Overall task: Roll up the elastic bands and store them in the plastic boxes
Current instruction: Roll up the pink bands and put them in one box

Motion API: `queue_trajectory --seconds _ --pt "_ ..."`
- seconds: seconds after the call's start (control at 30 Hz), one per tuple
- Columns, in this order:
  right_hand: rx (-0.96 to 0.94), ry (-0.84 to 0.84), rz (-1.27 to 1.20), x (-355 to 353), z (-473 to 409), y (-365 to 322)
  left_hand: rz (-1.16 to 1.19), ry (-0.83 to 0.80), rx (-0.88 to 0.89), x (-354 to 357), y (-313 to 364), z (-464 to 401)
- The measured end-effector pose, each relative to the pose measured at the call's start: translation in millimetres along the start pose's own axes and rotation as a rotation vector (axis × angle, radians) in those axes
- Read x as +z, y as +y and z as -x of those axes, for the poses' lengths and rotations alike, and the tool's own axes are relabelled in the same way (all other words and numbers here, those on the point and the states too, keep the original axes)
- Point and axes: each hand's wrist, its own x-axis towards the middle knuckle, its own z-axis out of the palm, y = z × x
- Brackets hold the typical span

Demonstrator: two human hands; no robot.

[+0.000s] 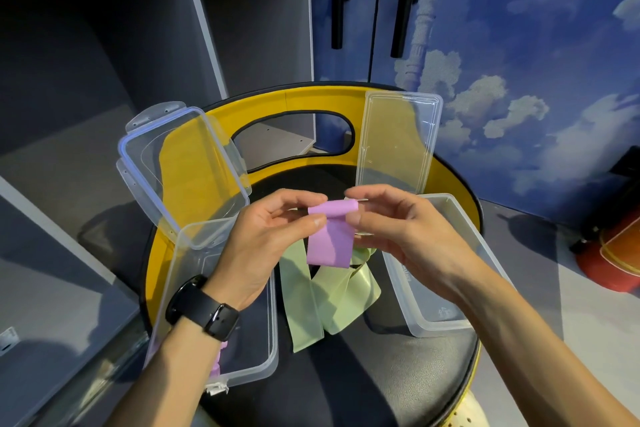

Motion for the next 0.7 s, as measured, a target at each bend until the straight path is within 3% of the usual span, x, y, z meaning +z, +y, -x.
queue_trajectory --seconds 0.47,0.7 --pt "-0.026 0.022 -0.040 0.2 0.8 0.6 0.044 0.005 -0.082 2.4 1.2 1.7" --pt "0.030 0.003 -0.102 2.4 -0.3 0.5 0.036 -0.007 -0.043 0.3 -1.1 0.9"
